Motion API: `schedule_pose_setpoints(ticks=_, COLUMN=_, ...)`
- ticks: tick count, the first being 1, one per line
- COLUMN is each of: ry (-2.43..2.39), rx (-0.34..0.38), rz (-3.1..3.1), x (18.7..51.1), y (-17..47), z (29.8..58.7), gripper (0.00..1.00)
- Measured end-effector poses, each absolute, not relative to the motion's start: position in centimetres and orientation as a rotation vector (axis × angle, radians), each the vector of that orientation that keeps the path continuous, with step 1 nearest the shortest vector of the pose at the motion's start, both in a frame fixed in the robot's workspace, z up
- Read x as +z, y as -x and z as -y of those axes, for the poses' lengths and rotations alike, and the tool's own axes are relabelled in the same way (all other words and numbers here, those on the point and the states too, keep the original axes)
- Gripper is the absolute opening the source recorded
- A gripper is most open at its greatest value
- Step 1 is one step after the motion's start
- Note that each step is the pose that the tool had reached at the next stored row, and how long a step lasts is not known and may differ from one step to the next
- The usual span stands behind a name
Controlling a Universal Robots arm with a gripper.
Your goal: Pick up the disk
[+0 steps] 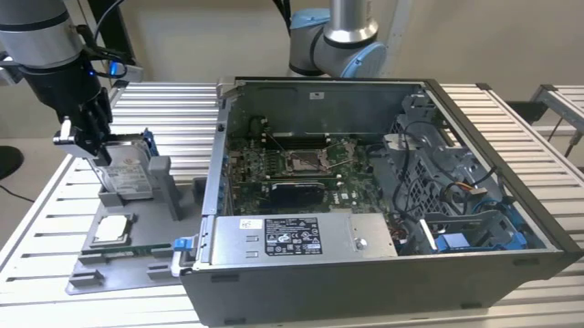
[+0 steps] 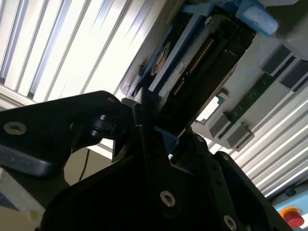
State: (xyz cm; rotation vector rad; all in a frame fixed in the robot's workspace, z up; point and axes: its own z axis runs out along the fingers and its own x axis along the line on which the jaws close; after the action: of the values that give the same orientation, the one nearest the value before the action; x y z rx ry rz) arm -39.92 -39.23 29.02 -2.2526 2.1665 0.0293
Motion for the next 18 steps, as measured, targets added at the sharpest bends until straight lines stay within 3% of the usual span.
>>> schedule_pose_setpoints(ticks=18, ry=2.239, rx=0.030, rz=-2.179, x=34.1, y=39.9, z=39.2, gripper=0.00)
